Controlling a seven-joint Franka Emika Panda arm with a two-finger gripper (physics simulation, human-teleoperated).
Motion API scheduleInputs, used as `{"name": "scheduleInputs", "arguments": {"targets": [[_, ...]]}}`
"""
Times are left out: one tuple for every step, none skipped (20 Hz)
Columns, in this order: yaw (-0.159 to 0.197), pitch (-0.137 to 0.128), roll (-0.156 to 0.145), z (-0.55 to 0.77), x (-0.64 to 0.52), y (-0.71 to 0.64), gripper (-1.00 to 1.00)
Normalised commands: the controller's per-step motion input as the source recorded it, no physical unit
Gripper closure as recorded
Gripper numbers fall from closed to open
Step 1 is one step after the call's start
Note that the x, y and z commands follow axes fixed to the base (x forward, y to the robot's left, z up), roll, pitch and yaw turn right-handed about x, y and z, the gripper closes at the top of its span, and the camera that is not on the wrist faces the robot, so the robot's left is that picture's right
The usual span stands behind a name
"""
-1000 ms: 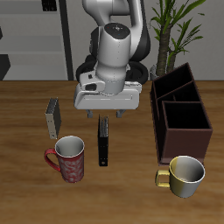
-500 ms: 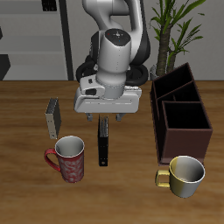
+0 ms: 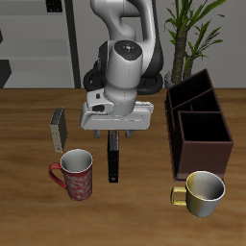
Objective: Place the black book into the left desk caddy's front compartment
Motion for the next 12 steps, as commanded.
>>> {"name": "scheduleInputs", "arguments": {"targets": [[0.0,0.0,0.0,0.0,-0.05,0.02,-1.0],[0.003,0.034,0.012,-0.28,0.01,-0.04,-1.0],[-0.018,0.033,-0.021,-0.14,0.0,-0.07,-1.0],[0.027,0.035,-0.032,-0.38,0.1,-0.03,-1.0],[-0.016,0.11,0.033,-0.32,0.14,-0.04,-1.0],[-0.058,0.061,-0.056,-0.17,0.09,-0.09,-1.0],[0.03,0.004,0.033,-0.11,-0.05,0.04,-1.0],[0.025,0.0,0.005,-0.1,0.01,-0.05,-1.0],[-0.043,0.041,-0.077,-0.11,0.01,-0.15,-1.0],[0.011,-0.004,0.04,-0.02,-0.02,0.02,1.0],[-0.008,0.019,0.002,-0.04,-0.02,-0.04,1.0],[0.0,0.0,0.0,0.01,-0.04,0.0,1.0]]}}
